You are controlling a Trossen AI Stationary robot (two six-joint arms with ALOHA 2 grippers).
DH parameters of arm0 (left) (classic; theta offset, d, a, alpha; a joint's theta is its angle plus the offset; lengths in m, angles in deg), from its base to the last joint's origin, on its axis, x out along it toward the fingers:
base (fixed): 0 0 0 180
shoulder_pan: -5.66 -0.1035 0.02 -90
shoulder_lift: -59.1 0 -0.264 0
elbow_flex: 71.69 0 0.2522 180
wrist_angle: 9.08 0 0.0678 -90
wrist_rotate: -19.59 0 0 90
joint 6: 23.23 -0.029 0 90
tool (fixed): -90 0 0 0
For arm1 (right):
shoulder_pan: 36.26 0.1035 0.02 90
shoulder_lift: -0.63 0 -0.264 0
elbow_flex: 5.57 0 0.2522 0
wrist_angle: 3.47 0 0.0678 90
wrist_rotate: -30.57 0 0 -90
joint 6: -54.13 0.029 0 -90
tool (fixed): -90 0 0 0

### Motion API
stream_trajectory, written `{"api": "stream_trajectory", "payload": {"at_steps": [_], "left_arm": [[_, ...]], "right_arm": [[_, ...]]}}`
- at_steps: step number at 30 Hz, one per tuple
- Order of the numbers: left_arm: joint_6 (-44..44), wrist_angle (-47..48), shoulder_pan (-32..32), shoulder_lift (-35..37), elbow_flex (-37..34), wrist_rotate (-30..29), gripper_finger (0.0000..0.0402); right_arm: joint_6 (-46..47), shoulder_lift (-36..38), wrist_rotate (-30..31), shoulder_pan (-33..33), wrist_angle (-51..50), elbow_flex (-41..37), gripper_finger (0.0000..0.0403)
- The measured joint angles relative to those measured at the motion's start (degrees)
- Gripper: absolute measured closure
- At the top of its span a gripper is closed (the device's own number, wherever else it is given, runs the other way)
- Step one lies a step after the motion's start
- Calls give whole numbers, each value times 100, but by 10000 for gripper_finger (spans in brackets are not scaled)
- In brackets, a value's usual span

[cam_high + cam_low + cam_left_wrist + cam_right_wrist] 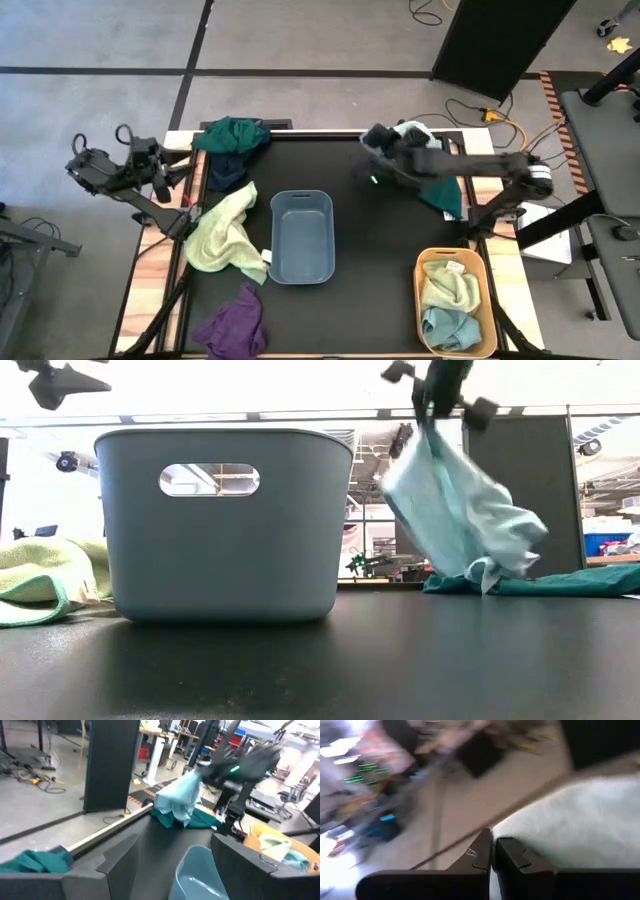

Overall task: Sort microfiber towel by color & place in baskets
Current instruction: Put the light blue microfiber cloth into the yellow bin

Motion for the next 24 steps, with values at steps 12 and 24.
{"api": "stream_trajectory", "payload": {"at_steps": [12, 24], "left_arm": [[32, -617, 0, 12, -240, 22, 171], [242, -1863, 0, -194, -247, -706, 171]], "right_arm": [[-6559, 1288, 289, 3746, 3223, 802, 394], [-8822, 2307, -3114, 5944, 3761, 1522, 394]]}}
